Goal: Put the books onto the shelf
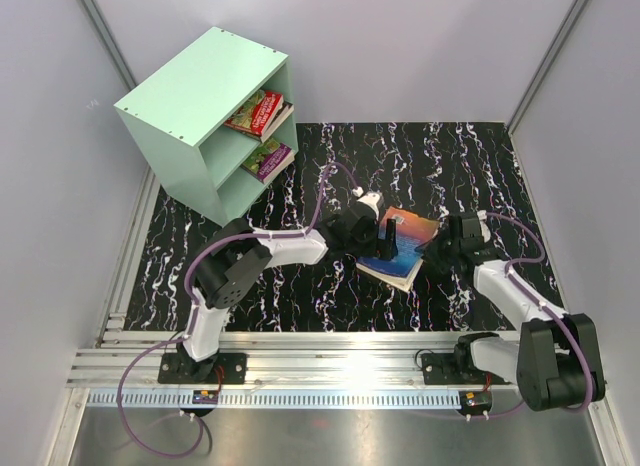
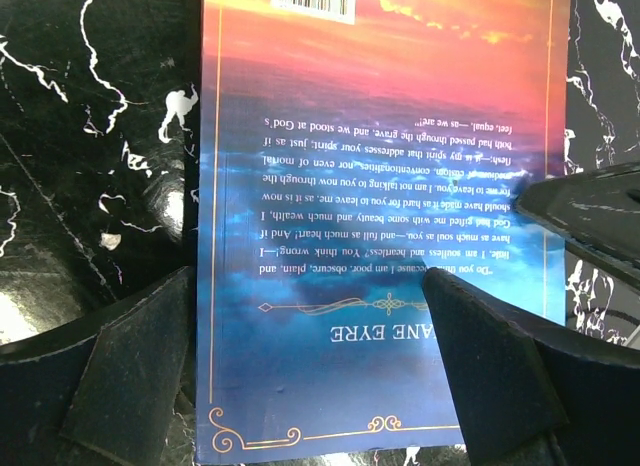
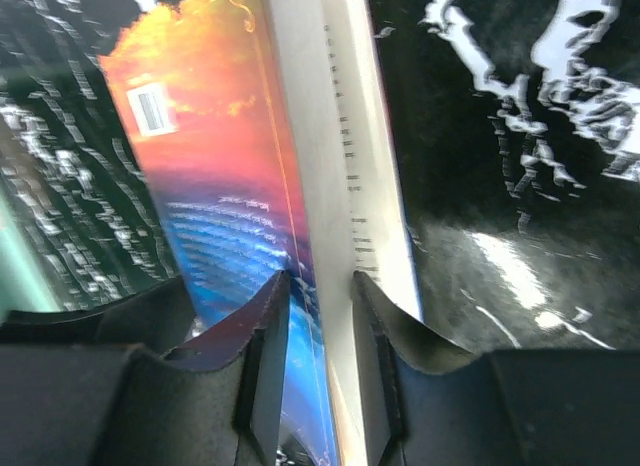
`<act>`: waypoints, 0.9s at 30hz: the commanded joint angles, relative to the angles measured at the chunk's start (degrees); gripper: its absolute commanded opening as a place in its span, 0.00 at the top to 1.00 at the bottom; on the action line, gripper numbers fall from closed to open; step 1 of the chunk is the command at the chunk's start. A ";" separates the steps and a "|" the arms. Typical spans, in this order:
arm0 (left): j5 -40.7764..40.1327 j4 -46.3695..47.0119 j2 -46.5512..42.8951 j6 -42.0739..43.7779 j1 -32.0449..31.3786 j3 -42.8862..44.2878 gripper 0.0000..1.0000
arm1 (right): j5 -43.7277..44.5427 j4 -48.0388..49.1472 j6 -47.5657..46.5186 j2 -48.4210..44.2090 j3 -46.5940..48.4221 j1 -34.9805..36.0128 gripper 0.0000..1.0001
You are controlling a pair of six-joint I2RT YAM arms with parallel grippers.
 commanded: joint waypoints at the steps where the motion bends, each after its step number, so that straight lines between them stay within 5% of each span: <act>1: 10.10 5.77 -0.52 -4.01 -2.75 -1.21 0.05 | -11.25 17.27 5.04 -1.79 0.70 3.27 0.69; 8: 12.03 7.79 -1.13 -4.88 -1.88 -2.79 0.05 | -15.02 30.08 6.70 2.60 -3.68 3.70 0.76; 18: 13.88 10.33 -2.97 -5.32 -0.38 -5.95 0.05 | -18.89 33.96 4.86 11.29 -3.34 4.49 0.78; 27: 14.94 11.92 -3.50 -5.41 0.85 -8.68 0.05 | -22.41 40.56 4.60 15.88 -5.53 7.48 0.59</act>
